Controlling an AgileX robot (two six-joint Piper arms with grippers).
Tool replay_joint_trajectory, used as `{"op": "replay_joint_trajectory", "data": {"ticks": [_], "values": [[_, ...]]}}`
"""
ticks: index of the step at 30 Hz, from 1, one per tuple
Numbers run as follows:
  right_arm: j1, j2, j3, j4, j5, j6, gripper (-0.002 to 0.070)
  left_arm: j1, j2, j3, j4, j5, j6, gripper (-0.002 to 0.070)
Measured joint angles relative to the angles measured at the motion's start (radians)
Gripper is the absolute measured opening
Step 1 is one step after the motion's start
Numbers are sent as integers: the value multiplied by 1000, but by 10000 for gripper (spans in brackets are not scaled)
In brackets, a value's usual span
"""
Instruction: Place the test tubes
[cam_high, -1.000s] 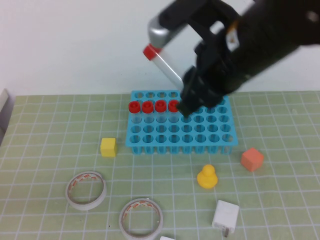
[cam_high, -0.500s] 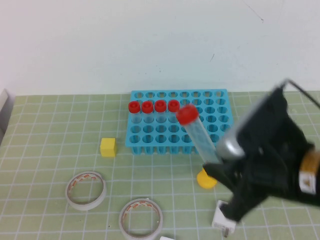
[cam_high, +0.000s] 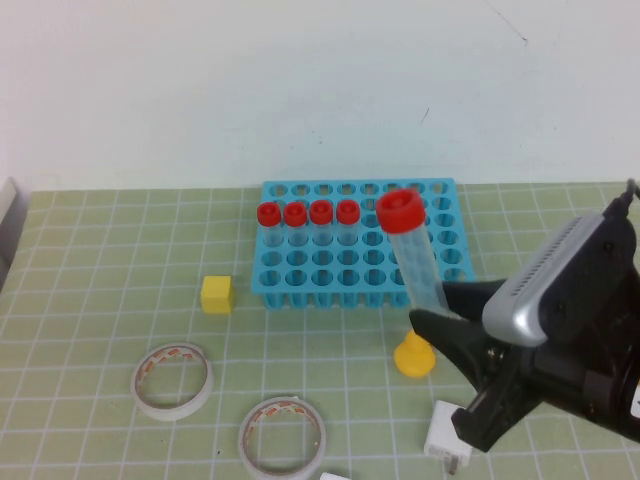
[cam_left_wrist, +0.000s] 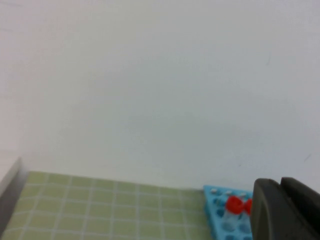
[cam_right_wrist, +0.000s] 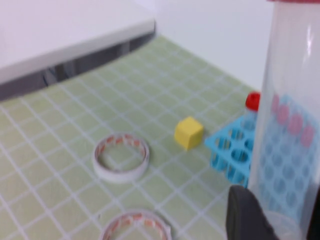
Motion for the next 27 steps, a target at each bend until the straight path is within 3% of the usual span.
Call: {"op": "replay_joint_trajectory", "data": {"ticks": [5, 12, 16, 23, 27], "values": [[0, 0, 4, -58, -91, 1, 231, -1, 138, -29, 71, -174, -134, -1], [0, 0, 13, -167, -142, 96, 230, -1, 335, -106, 498, -474, -546, -1], [0, 0, 15, -281, -158, 200, 230, -1, 428, -148, 649, -610, -668, -1], [0, 0, 17, -426, -215, 305, 230, -9, 462, -170, 685, -691, -695, -1], [0, 0, 17, -439, -245, 314, 230, -85, 462, -170, 648, -661, -703, -1]]}}
